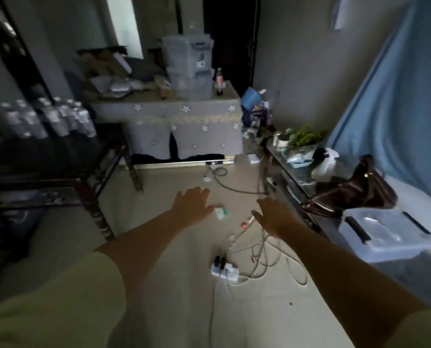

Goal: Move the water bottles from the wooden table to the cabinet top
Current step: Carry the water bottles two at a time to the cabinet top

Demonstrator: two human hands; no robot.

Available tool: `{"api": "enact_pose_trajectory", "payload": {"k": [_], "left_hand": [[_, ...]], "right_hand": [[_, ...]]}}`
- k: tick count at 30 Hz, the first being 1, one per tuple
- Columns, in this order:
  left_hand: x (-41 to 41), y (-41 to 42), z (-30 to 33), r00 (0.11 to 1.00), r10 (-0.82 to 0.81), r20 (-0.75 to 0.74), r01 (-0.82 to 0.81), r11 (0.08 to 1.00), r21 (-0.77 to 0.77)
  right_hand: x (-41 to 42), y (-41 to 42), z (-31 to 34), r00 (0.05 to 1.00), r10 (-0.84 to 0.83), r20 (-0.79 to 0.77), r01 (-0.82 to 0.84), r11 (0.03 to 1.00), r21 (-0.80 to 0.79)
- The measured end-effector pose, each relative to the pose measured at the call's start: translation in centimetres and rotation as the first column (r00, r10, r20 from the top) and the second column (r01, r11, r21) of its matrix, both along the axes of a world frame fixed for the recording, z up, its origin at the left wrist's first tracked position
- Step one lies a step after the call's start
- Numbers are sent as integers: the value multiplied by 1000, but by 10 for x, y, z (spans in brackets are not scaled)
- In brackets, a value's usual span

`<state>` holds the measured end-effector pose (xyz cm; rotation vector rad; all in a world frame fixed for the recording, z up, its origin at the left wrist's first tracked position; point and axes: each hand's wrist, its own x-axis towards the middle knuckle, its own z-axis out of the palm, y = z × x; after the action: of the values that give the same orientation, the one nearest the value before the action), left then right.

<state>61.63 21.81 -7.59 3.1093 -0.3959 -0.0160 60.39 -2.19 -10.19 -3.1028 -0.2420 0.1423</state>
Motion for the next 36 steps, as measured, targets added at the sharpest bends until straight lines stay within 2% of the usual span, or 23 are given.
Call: {"api": "enact_pose_trajectory", "payload": {"k": [6,12,15,18,25,32,36], "left_hand": [[-23,140,7,927,366,-88,-367,930,-3],[-42,214,19,816,575,-66,-577,816,-28],[-46,236,21,771,636,-40,-637,771,-16],[-53,254,19,722,691,-28,-691,721,-46],[-63,301,7,618,783,-63,-785,619,1],[-44,375,-15,620,781,-77,-785,619,-32],[-26,446,-15,634,766,-107,-773,632,-55]], "right_hand": [[46,153,3,938,347,17,-347,938,25],[75,276,18,807,591,20,-591,807,-5],[89,316,20,752,657,51,-658,753,-9],[98,345,17,706,706,54,-706,708,-17],[105,408,8,619,785,11,-784,619,-48],[123,490,-4,579,815,11,-811,577,-95],[142,557,-4,606,794,36,-792,607,-67]]}}
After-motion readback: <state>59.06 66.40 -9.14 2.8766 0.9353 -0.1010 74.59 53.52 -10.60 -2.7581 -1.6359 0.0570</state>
